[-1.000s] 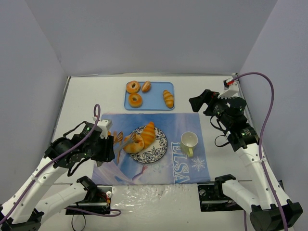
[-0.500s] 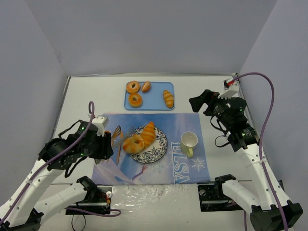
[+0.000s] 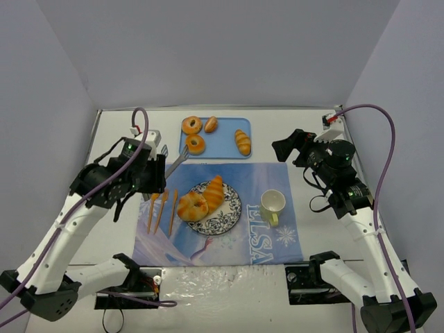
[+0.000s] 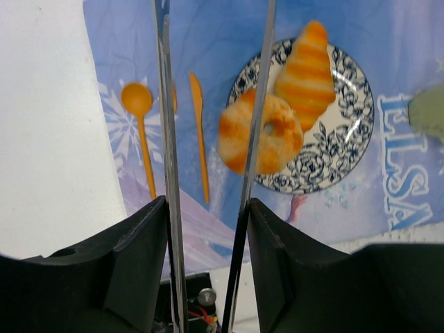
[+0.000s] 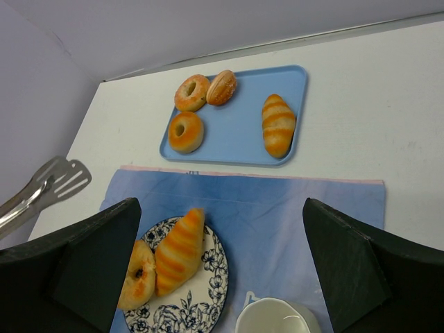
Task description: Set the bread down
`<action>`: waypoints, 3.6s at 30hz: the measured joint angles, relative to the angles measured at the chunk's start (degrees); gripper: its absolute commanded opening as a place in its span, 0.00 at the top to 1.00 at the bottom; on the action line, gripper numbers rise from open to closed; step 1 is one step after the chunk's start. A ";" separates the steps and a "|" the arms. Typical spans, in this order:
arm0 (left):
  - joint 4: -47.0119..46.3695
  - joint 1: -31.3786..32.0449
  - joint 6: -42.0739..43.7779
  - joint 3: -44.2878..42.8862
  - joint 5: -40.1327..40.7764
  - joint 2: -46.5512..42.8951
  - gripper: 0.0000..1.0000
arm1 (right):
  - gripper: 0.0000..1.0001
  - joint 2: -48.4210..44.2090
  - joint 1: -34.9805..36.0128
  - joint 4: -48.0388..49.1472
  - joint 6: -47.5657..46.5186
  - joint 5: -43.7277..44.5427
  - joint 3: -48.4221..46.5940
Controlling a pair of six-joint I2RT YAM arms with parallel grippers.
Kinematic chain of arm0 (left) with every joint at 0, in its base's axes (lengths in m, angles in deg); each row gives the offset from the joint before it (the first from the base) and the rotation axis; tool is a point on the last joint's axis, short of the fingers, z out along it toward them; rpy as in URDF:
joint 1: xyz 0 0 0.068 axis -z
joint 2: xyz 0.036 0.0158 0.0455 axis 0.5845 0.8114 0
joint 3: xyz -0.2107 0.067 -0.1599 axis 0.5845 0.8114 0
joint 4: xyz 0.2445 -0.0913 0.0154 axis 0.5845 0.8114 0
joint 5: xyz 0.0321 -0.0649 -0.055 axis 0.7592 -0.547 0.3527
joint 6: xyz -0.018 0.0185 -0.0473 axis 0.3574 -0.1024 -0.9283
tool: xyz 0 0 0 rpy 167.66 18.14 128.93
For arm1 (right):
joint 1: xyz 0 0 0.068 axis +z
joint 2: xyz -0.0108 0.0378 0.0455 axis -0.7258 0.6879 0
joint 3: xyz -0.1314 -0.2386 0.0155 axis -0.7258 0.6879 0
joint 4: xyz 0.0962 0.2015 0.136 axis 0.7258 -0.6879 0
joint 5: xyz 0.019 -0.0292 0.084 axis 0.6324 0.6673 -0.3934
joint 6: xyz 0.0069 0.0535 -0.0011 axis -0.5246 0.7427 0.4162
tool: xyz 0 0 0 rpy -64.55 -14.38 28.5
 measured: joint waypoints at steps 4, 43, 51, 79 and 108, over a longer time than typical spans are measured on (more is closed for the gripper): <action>-4.66 -10.19 2.60 -3.93 -2.11 7.56 0.53 | 0.00 -0.02 0.01 -0.01 0.00 -0.02 0.00; -24.83 -40.74 0.25 -19.52 -7.04 57.71 0.50 | 0.00 0.07 0.37 -0.07 -0.07 -0.48 0.00; -25.31 -41.45 -0.07 -19.52 -7.38 60.72 0.44 | 0.00 0.04 0.37 -0.13 -0.07 -0.48 0.00; -25.68 -40.26 -0.89 -18.03 -8.21 55.68 0.34 | 0.00 -0.76 0.74 -0.53 -0.07 -0.46 0.00; -30.42 -12.62 10.05 10.93 -21.09 2.00 0.25 | 0.00 -0.42 1.11 -1.07 0.00 -0.48 -0.17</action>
